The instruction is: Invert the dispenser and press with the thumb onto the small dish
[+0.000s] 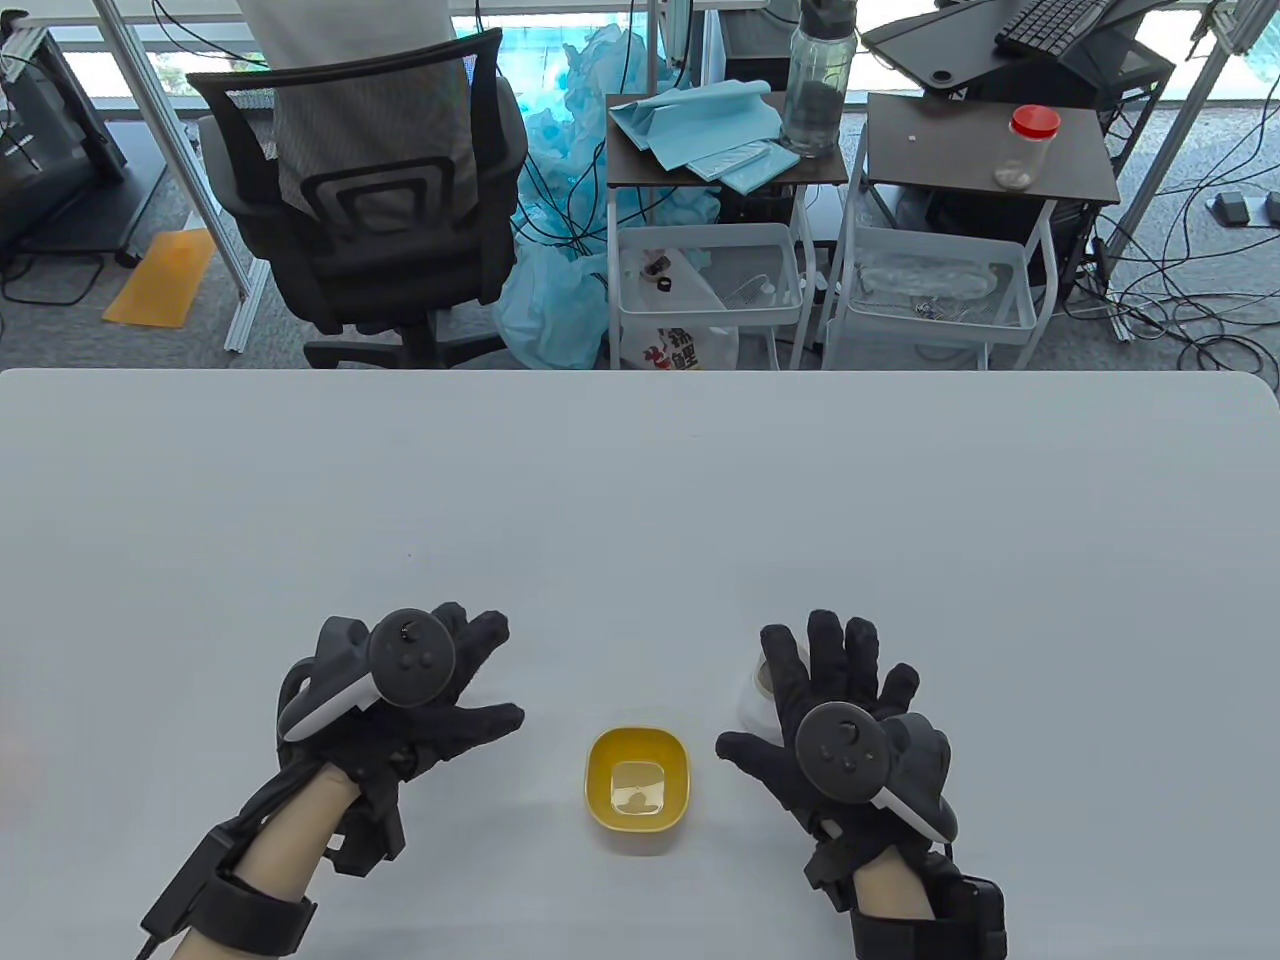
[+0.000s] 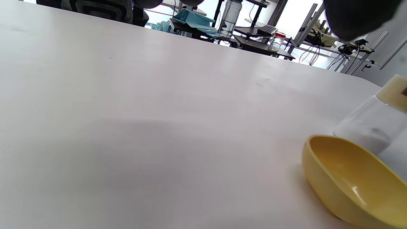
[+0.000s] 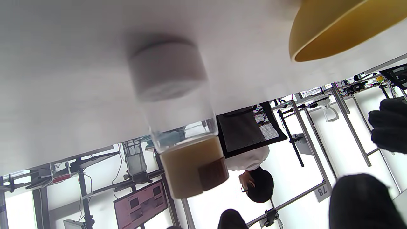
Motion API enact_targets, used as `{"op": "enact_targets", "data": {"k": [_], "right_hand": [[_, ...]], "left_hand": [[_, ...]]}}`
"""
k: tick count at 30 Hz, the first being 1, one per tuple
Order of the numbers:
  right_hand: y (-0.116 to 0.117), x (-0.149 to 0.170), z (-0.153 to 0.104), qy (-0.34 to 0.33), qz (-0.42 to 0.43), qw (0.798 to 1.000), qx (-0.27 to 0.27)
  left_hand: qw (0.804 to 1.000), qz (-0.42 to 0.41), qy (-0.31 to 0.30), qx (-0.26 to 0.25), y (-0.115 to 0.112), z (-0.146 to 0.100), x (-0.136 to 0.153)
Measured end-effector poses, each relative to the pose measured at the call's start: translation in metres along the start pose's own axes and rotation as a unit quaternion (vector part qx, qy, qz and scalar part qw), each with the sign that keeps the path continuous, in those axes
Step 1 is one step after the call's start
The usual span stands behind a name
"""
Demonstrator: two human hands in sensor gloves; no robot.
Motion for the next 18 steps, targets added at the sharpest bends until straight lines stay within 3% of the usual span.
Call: {"op": "enact_targets", "data": {"k": [9, 18], "right_hand": [[-0.003, 0.007, -0.002, 0.016, -0.010, 1.000, 0.022], [0.004, 0.011, 0.000, 0.030, -0.026, 0.999, 0.015]], "left_hand": [[0.999, 0.009, 0.032, -0.037, -0.020, -0.005, 0.032], [0.998, 0.041, 0.048, -0.021, -0.050, 0.003, 0.050]]}}
Point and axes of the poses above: the tracker on the back of each hand, its own x axis roughly to the little-finger side, its own z axis roughly from the wrist to the fingertips, y = z × x, the point moved 3 cm from there along z, roughly from the wrist to the fingertips, and after that the axes turned 5 degrees about -y, right-handed, at the moved point
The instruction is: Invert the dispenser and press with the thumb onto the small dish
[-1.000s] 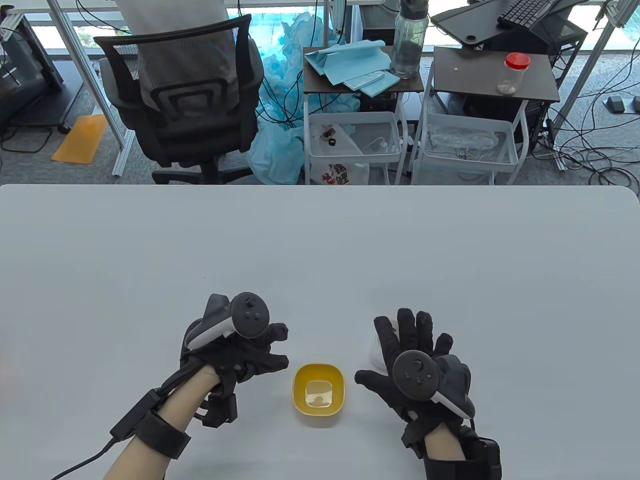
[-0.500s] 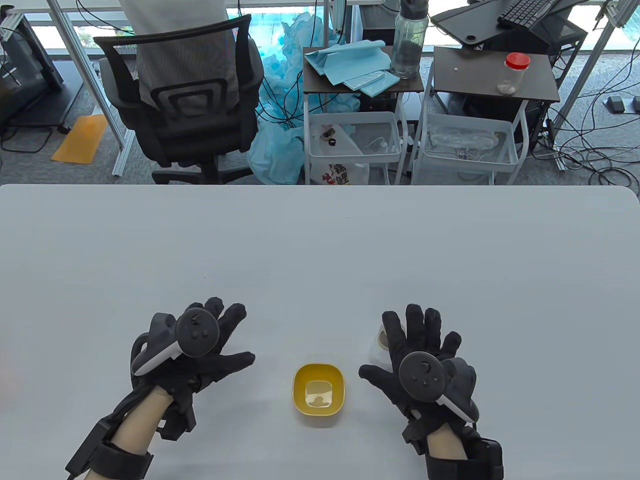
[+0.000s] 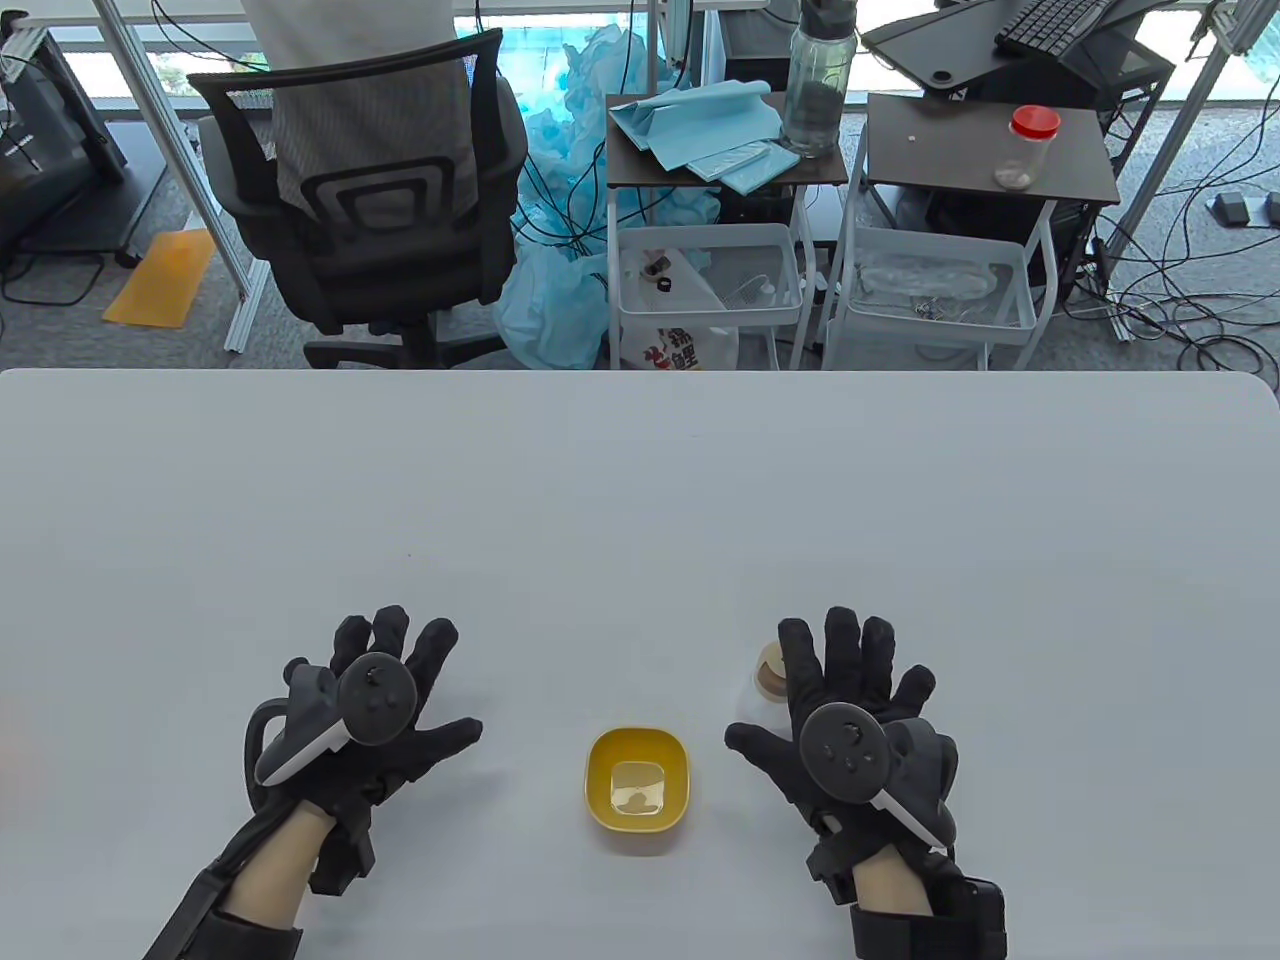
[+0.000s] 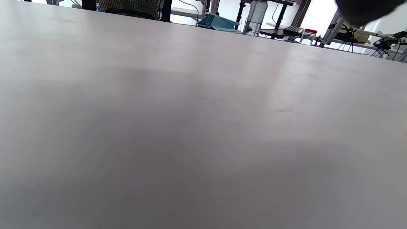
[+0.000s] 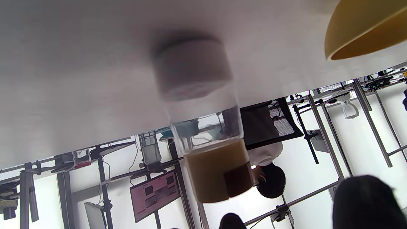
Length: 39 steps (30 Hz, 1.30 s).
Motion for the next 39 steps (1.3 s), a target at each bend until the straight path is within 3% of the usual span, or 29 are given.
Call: {"op": "enact_targets", "data": {"k": [7, 15, 24, 30, 39], "right_hand": [[0.000, 0.002, 0.000, 0.013, -0.010, 1.000, 0.011], [0.001, 0.011, 0.009, 0.045, -0.009, 0.999, 0.000], [0.022, 0.041, 0.014, 0.100, 0.094, 0.990, -0.012], [0.042, 0.046, 0.022, 0.096, 0.216, 0.972, -0.015], [0.050, 0.056, 0.037, 0.087, 0.271, 0.958, 0.005]], "left_hand": [[1.000, 0.003, -0.008, 0.020, -0.012, 0.002, -0.001], [0.999, -0.007, -0.020, 0.028, -0.011, 0.002, -0.004], [0.999, -0.010, -0.027, 0.031, -0.010, 0.000, -0.006], [0.999, -0.006, -0.024, 0.033, -0.009, 0.000, -0.006], [0.999, -0.003, -0.020, 0.043, -0.010, 0.002, -0.006]]}}
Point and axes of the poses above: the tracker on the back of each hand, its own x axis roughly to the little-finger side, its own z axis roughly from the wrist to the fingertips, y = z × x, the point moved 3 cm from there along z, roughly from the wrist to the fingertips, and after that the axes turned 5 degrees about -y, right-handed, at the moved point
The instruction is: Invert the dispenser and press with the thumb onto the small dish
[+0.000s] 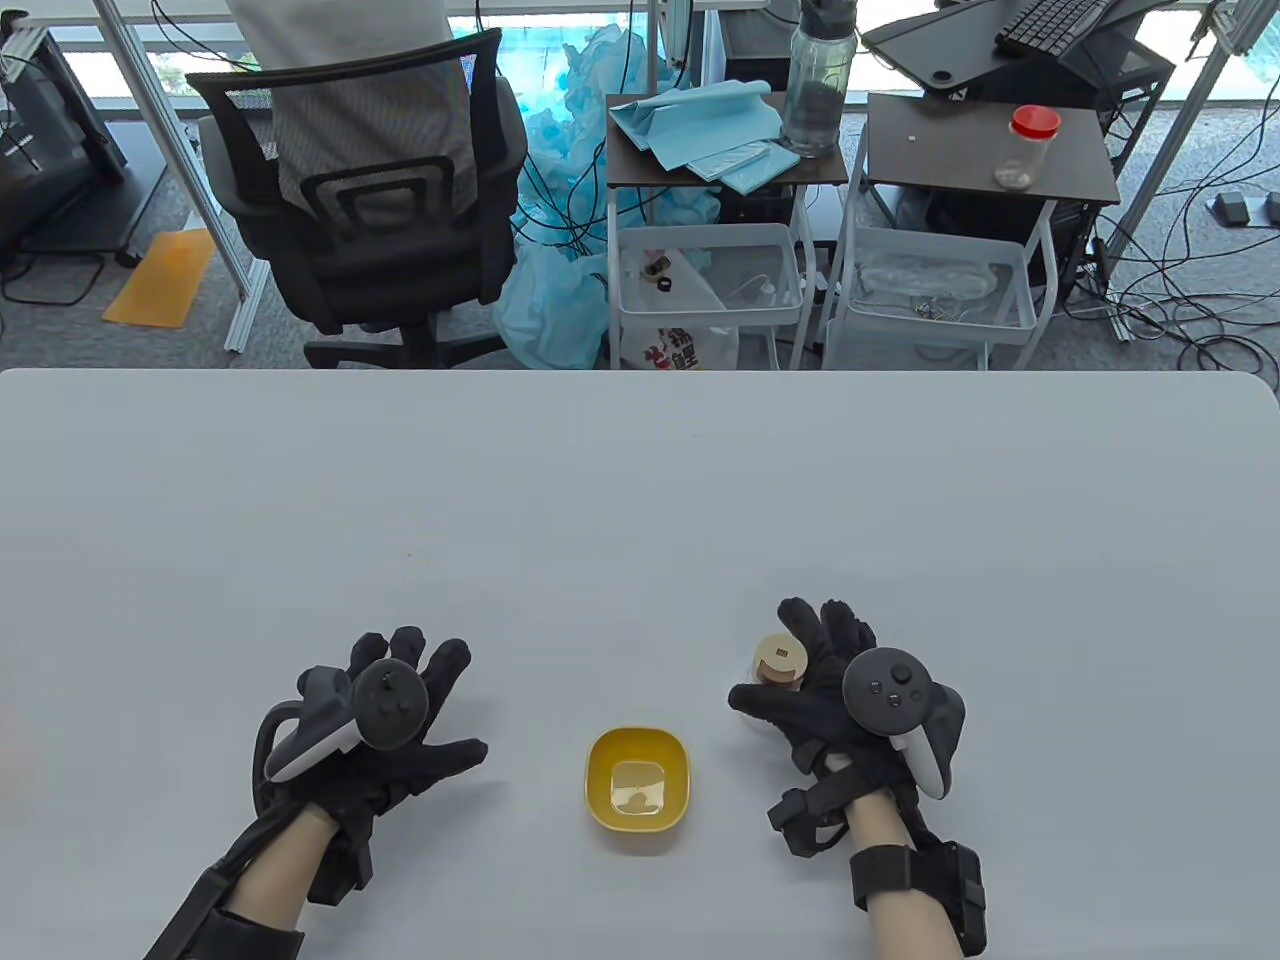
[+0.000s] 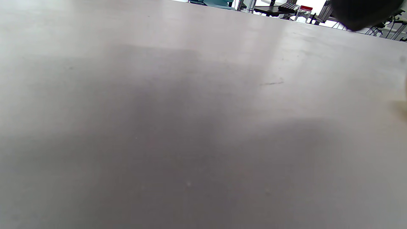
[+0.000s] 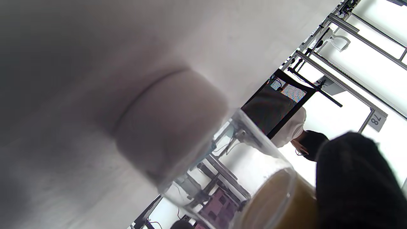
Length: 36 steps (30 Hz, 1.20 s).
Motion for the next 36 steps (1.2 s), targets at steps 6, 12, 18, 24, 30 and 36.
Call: {"op": "enact_targets", "data": {"k": [6, 12, 18, 24, 30, 36], "right_hand": [[0.000, -0.004, 0.003, -0.028, 0.017, 0.999, 0.010], [-0.016, -0.015, -0.003, -0.110, 0.037, 0.989, 0.090], [-0.030, -0.031, -0.010, -0.143, 0.066, 0.981, 0.112], [-0.033, -0.057, -0.011, -0.149, -0.004, 0.988, 0.045], [-0.025, -0.098, -0.001, -0.136, -0.161, 0.973, -0.094], [0.004, -0.143, 0.008, -0.106, -0.323, 0.906, -0.254]], "left_hand": [[1.000, -0.001, -0.001, 0.004, 0.000, 0.001, 0.000], [1.000, 0.002, -0.001, 0.005, 0.000, 0.001, -0.001], [1.000, 0.005, -0.009, 0.003, 0.002, 0.001, -0.003], [1.000, -0.004, -0.013, 0.002, 0.002, 0.001, -0.002], [1.000, -0.009, -0.016, 0.000, 0.003, -0.001, -0.001], [1.000, -0.008, -0.021, 0.004, 0.003, -0.001, -0.002]]}}
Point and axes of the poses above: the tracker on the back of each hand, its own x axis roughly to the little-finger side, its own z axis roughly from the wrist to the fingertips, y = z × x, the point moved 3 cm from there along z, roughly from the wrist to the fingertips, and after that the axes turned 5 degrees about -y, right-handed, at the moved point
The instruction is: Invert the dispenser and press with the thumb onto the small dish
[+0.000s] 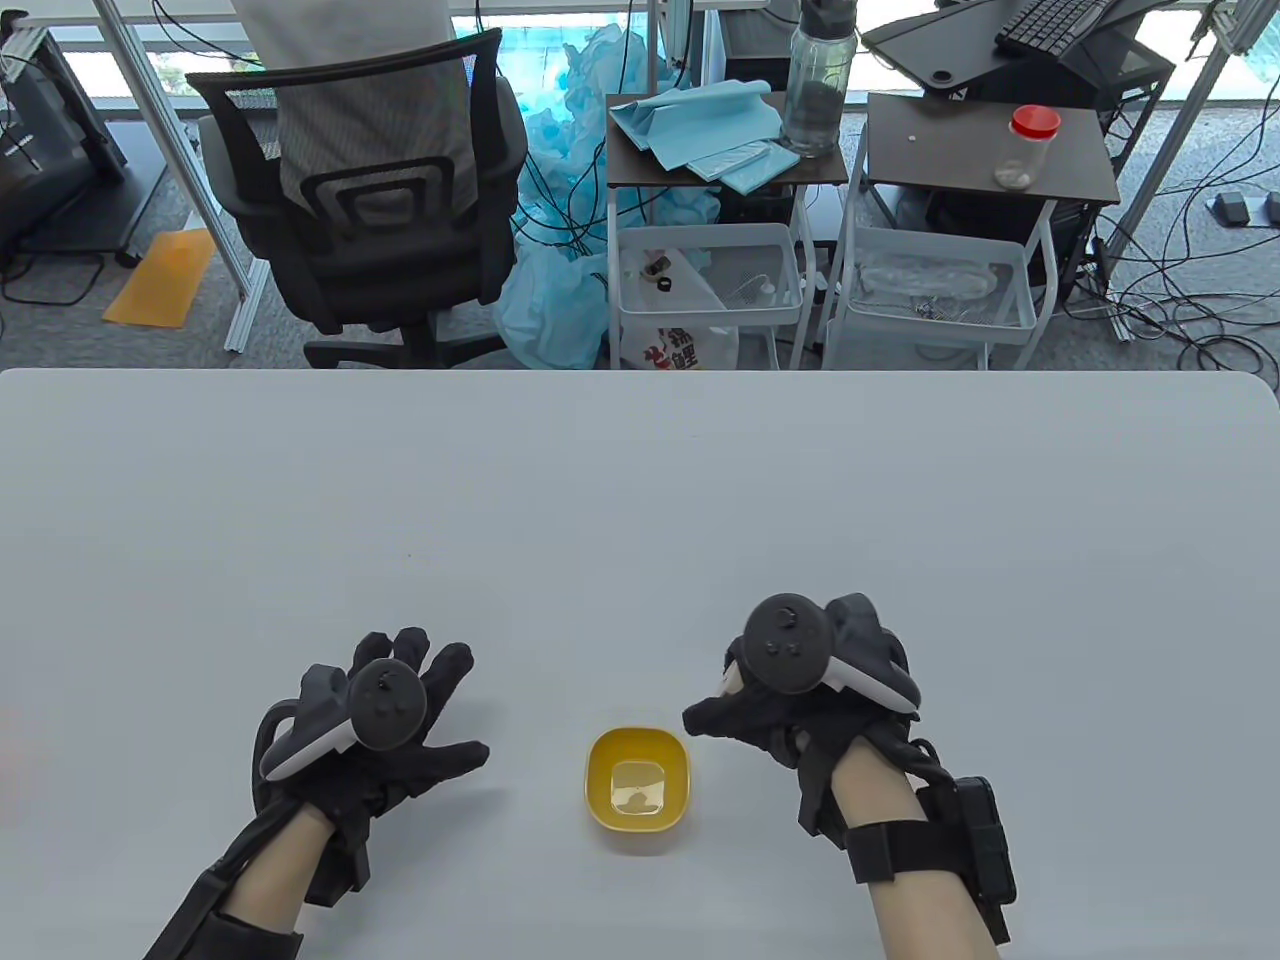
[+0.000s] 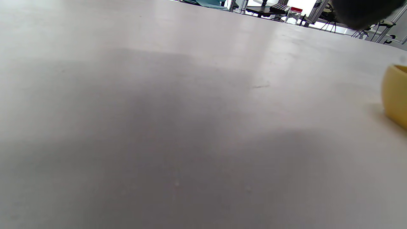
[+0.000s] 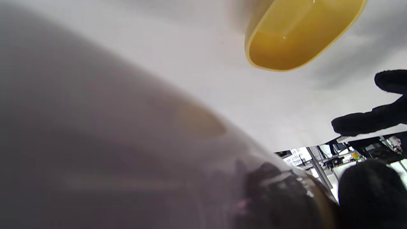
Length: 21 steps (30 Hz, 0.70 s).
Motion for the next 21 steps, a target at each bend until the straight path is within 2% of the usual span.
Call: {"op": "enact_targets", "data": {"k": [2, 5, 10, 12, 16, 21], "right_hand": [[-0.001, -0.019, 0.010, 0.004, -0.063, 0.996, -0.064], [0.004, -0.042, 0.022, 0.009, -0.141, 0.981, -0.131], [0.024, -0.083, 0.044, 0.008, -0.296, 0.932, -0.211], [0.034, -0.095, 0.052, 0.017, -0.348, 0.904, -0.247], [0.047, -0.112, 0.063, 0.006, -0.381, 0.883, -0.273], [0.054, -0.118, 0.074, 0.007, -0.373, 0.878, -0.299]], "left_hand": [[1.000, -0.001, -0.002, -0.001, 0.000, 0.000, 0.000], [1.000, 0.000, -0.003, 0.000, 0.000, 0.000, 0.000], [1.000, 0.001, 0.000, 0.001, 0.000, -0.002, 0.001], [1.000, 0.000, -0.001, 0.007, 0.000, -0.002, 0.001], [1.000, 0.000, 0.003, 0.009, 0.000, -0.002, 0.003], [1.000, -0.002, 0.004, 0.014, -0.001, -0.001, 0.004]]}}
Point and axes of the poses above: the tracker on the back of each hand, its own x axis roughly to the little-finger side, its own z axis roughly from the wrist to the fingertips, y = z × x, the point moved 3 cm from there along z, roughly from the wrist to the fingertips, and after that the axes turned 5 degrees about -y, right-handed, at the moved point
